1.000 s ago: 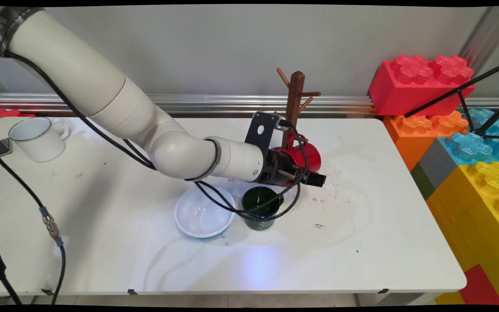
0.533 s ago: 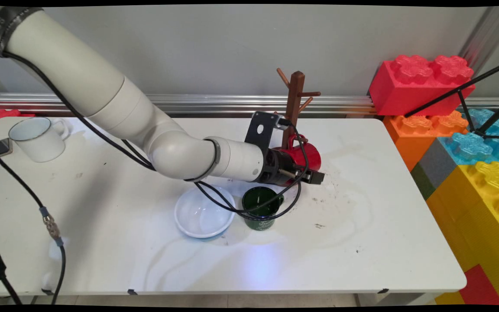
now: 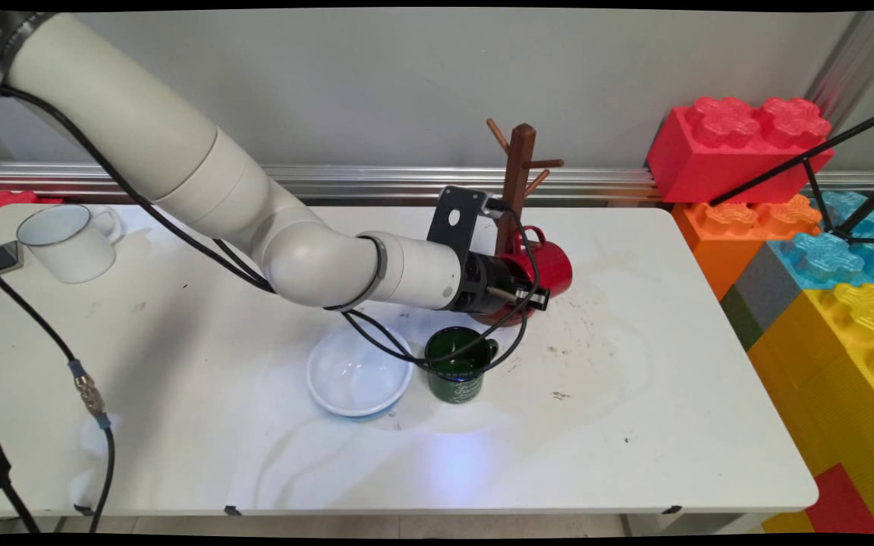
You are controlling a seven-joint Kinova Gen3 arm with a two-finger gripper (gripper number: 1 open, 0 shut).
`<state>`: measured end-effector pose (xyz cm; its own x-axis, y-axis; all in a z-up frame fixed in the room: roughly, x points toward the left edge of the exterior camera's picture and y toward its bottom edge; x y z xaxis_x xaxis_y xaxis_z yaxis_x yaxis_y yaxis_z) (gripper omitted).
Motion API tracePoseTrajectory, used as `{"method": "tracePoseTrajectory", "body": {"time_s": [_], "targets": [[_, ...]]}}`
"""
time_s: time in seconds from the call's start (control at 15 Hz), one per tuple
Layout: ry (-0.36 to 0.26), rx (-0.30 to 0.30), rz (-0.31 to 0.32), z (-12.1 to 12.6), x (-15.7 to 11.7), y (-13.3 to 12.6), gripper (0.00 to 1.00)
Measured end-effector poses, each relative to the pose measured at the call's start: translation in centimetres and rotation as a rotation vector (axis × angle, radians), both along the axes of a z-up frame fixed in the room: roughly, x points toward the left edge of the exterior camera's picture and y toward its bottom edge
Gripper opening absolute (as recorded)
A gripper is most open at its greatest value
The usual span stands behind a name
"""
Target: Place the picked object on the table
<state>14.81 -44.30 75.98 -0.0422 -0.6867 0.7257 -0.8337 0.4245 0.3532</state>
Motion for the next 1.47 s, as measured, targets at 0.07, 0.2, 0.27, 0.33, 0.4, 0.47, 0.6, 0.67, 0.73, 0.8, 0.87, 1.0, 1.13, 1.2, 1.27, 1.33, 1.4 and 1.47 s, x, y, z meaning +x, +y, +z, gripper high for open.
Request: {"method": "tracePoseTrajectory", "body": {"time_s": [0.07, 0.2, 0.27, 0.33, 0.4, 0.47, 0.6, 0.67, 0.73, 0.8, 0.87, 1.0, 1.13, 1.2, 1.27, 1.33, 1.4, 1.47], "targets": [[-0.001, -0.002, 0.005, 0.1, 0.1, -0.1, 0.0], [-0.004, -0.004, 0.012, 0.3, 0.1, -0.2, 0.0], [-0.005, -0.005, 0.016, 0.4, 0.1, -0.3, 0.0], [-0.006, -0.006, 0.02, 0.5, 0.2, -0.3, 0.0], [-0.007, -0.005, 0.021, 0.6, 0.2, -0.3, 0.0], [-0.006, -0.005, 0.023, 0.7, 0.2, -0.2, 0.0], [-0.004, -0.002, 0.024, 1.0, 0.2, 0.0, 0.0], [-0.004, 0.0, 0.025, 1.2, 0.3, 0.2, 0.0], [-0.004, 0.001, 0.025, 1.2, 0.3, 0.3, 0.0], [-0.003, 0.004, 0.025, 1.3, 0.3, 0.4, 0.0], [-0.003, 0.007, 0.023, 1.5, 0.4, 0.6, 0.0], [0.0, 0.012, 0.02, 1.7, 0.4, 1.1, 0.0], [0.004, 0.016, 0.016, 2.0, 0.2, 1.3, 0.0], [0.006, 0.017, 0.014, 2.0, 0.1, 1.4, 0.0], [0.008, 0.018, 0.011, 2.2, 0.0, 1.5, 0.0], [0.011, 0.019, 0.009, 2.3, -0.1, 1.6, 0.0], [0.014, 0.019, 0.006, 2.4, -0.2, 1.7, 0.0], [0.018, 0.02, 0.003, 2.6, -0.4, 1.8, 0.0]]}}
